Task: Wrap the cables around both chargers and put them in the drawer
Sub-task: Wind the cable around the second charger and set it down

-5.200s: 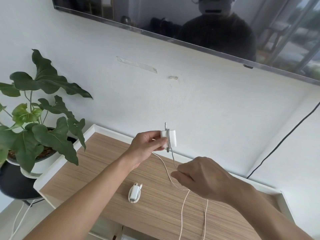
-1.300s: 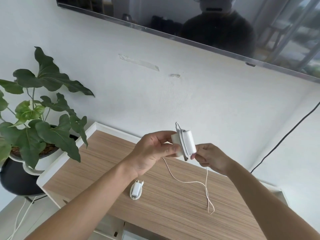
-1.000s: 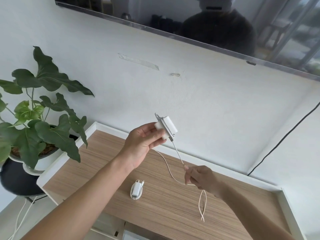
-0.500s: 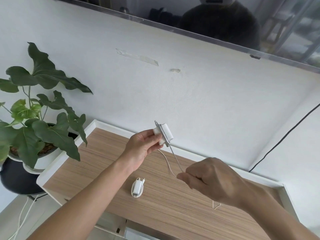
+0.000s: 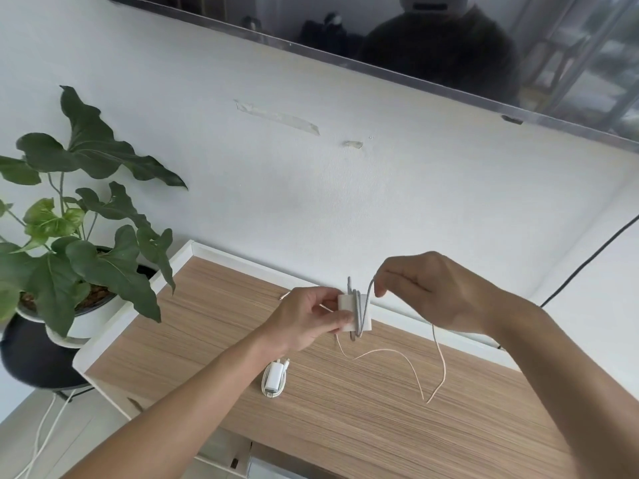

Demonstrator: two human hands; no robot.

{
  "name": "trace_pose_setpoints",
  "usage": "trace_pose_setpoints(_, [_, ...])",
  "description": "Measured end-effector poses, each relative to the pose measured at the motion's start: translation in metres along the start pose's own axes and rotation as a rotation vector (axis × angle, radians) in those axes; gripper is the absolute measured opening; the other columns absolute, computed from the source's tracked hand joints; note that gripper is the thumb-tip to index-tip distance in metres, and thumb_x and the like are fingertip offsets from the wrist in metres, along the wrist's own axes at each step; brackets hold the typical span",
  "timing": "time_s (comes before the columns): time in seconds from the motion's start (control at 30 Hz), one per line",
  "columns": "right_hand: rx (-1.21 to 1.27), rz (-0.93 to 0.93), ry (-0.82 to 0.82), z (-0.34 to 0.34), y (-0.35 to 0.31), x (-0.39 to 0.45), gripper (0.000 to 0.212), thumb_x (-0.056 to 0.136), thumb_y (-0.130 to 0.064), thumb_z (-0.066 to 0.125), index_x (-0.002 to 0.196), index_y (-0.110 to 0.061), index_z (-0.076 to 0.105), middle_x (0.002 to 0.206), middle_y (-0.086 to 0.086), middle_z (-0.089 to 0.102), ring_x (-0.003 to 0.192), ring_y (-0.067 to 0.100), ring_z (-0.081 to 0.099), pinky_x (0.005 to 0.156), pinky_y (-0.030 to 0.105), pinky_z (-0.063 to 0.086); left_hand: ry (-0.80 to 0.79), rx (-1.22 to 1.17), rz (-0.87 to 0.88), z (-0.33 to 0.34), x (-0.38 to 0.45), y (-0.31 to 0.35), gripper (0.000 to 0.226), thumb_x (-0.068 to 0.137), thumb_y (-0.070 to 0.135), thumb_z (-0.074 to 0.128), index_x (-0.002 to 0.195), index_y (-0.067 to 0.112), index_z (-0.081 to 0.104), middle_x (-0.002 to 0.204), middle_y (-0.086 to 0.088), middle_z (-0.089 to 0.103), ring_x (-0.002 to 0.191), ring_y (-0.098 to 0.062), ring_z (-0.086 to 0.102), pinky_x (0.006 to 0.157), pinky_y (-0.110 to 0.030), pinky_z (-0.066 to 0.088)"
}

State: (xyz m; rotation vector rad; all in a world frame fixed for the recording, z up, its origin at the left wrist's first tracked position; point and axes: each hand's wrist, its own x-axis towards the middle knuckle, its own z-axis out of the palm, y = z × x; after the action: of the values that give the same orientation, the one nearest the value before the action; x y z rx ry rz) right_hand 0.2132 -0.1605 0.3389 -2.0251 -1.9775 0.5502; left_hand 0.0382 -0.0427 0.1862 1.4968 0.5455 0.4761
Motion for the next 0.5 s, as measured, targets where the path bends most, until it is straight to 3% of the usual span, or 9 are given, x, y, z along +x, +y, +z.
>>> trace_pose_setpoints(0.17, [0.065, 0.091, 0.045, -0.002, 0.021, 0.022, 0.032, 0.104, -0.042, 0.048, 0.086, -0.031, 0.072, 0.089, 0.003, 0.073, 0.081, 0.033, 0.061, 0.08, 0.042, 0.05, -0.096, -0.038, 0.025, 0.004, -0.004, 0.007, 0.027, 0.088, 0.011, 0.078, 0.114, 0.011, 0.074, 0.09, 0.005, 0.077, 0.084, -0.011, 0.073, 0.079, -0.025, 0.058])
trace_pose_setpoints(0.23, [0.089, 0.131, 0.055, -0.001, 0.03, 0.029, 0.032, 0.104, -0.039, 0.051, 0.084, -0.03, 0.074, 0.09, -0.002, 0.074, 0.085, 0.028, 0.062, 0.082, 0.04, 0.051, -0.129, -0.081, 0.03, 0.003, -0.006, 0.01, 0.028, 0.086, 0.016, 0.08, 0.113, 0.012, 0.075, 0.094, 0.002, 0.077, 0.088, -0.015, 0.073, 0.081, -0.027, 0.059])
trace_pose_setpoints(0.3, [0.133, 0.154, 0.049, 0.002, 0.036, 0.033, 0.031, 0.104, -0.034, 0.054, 0.082, -0.027, 0.075, 0.088, -0.011, 0.074, 0.084, 0.014, 0.063, 0.081, 0.029, 0.048, -0.162, -0.12, 0.032, 0.0, -0.007, 0.014, 0.033, 0.082, 0.023, 0.081, 0.112, 0.012, 0.075, 0.099, -0.004, 0.077, 0.091, -0.019, 0.073, 0.084, -0.03, 0.059])
trace_pose_setpoints(0.43, [0.3, 0.202, 0.052, 0.01, 0.043, 0.034, 0.029, 0.101, -0.033, 0.06, 0.087, -0.013, 0.077, 0.055, -0.019, 0.057, 0.048, 0.005, 0.043, 0.052, 0.01, 0.033, -0.209, -0.22, 0.023, -0.004, -0.01, 0.017, 0.038, 0.084, 0.02, 0.078, 0.118, 0.005, 0.073, 0.109, -0.017, 0.076, 0.098, -0.024, 0.073, 0.088, -0.033, 0.059])
trace_pose_setpoints(0.5, [0.403, 0.222, 0.064, 0.014, 0.047, 0.033, 0.033, 0.095, -0.041, 0.066, 0.085, -0.012, 0.077, 0.049, -0.015, 0.043, 0.049, 0.01, 0.03, 0.05, 0.016, 0.026, -0.235, -0.277, 0.028, -0.004, -0.011, 0.018, 0.033, 0.087, 0.016, 0.074, 0.118, 0.004, 0.072, 0.1, -0.011, 0.076, 0.094, -0.022, 0.073, 0.087, -0.032, 0.058])
